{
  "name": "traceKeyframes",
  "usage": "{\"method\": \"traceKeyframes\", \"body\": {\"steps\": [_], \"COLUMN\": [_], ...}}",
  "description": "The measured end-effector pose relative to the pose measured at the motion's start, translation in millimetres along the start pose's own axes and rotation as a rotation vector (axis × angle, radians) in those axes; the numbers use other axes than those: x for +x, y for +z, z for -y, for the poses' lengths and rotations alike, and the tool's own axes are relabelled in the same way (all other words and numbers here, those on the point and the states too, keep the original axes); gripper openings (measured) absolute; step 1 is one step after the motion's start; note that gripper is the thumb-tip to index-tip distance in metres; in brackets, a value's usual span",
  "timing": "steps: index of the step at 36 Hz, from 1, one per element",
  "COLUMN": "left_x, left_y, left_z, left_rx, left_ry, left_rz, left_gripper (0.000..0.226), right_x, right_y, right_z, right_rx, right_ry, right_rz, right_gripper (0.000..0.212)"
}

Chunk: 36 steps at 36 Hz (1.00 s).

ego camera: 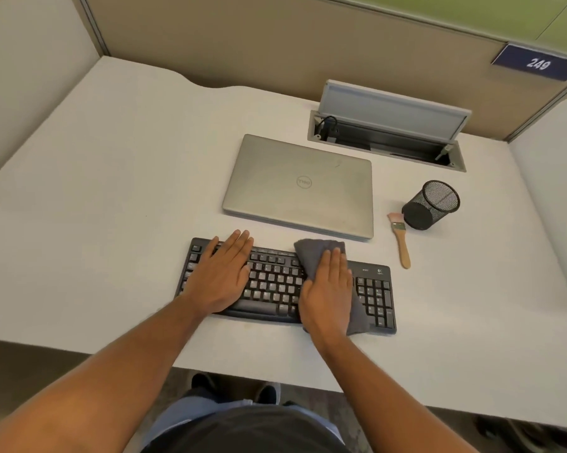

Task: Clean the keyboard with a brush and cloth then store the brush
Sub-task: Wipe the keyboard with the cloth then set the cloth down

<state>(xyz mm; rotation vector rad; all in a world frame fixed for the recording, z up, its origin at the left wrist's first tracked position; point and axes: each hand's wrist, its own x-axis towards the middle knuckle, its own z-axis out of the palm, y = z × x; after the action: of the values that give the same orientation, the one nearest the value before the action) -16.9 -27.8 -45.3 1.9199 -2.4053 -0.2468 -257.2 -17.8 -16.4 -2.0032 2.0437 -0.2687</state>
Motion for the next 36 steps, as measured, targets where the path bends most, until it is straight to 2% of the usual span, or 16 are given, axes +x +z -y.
{"method": "traceKeyframes", "body": {"steps": [4, 7, 12, 16, 19, 21, 23, 27, 31, 33, 36], "left_x": [0, 1, 0, -13, -23, -23, -23, -24, -24, -25, -25], "left_y": [0, 0, -6, -10, -6, -4, -1, 2, 2, 3, 4], "left_z": [0, 2, 7, 29, 43, 45, 44, 48, 51, 52, 53], "left_rx": [-0.021, -0.055, -0.028, -0.024, -0.113, -0.209, -0.285, -0.425, -0.474, -0.451, -0.458], "left_ry": [0.000, 0.005, 0.028, -0.086, -0.146, -0.148, -0.146, -0.141, -0.130, -0.118, -0.115], "left_rz": [0.000, 0.003, 0.001, -0.044, -0.050, -0.049, -0.062, -0.066, -0.097, -0.111, -0.117], "left_gripper": [0.065, 0.065, 0.066, 0.064, 0.067, 0.070, 0.071, 0.073, 0.068, 0.063, 0.059], "right_x": [-10, -11, 0, 9, 9, 6, 0, -10, -6, -2, 5], "right_y": [12, 16, 3, -2, 4, 9, 17, 32, 28, 21, 10], "right_z": [42, 55, 29, 16, 32, 53, 80, 130, 114, 87, 55], "right_rx": [-0.005, -0.027, -0.011, 0.007, 0.010, 0.008, 0.022, 0.087, 0.056, 0.037, 0.088], "right_ry": [-0.221, -0.307, -0.143, 0.059, 0.113, 0.068, -0.067, -0.296, -0.350, -0.290, -0.038], "right_rz": [0.108, 0.145, 0.073, 0.011, 0.009, 0.004, 0.026, 0.160, 0.188, 0.150, 0.040], "right_gripper": [0.069, 0.067, 0.059, 0.058, 0.061, 0.064, 0.065, 0.067, 0.068, 0.066, 0.064]}}
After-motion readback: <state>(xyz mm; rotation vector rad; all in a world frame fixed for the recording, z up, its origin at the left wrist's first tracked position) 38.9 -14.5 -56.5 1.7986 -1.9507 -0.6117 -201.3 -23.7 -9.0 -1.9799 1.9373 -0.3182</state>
